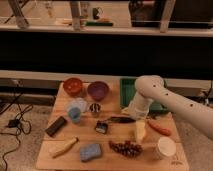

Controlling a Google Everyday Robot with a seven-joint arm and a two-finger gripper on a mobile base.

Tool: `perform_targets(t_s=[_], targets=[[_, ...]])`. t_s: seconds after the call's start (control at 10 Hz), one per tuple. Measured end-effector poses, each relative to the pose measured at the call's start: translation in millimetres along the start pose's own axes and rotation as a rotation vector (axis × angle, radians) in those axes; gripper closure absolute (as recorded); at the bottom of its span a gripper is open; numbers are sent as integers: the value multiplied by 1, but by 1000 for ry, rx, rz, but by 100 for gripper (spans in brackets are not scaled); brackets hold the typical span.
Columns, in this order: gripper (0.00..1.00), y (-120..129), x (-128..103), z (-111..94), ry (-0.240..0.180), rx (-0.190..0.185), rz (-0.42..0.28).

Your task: Wipe red bowl with eraser

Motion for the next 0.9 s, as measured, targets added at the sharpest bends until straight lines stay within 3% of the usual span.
perform_targets(t_s=[0.4, 0.9], targets=[[0, -2, -11, 2, -18, -4, -30], [0, -29, -95, 14, -92, 12, -144]])
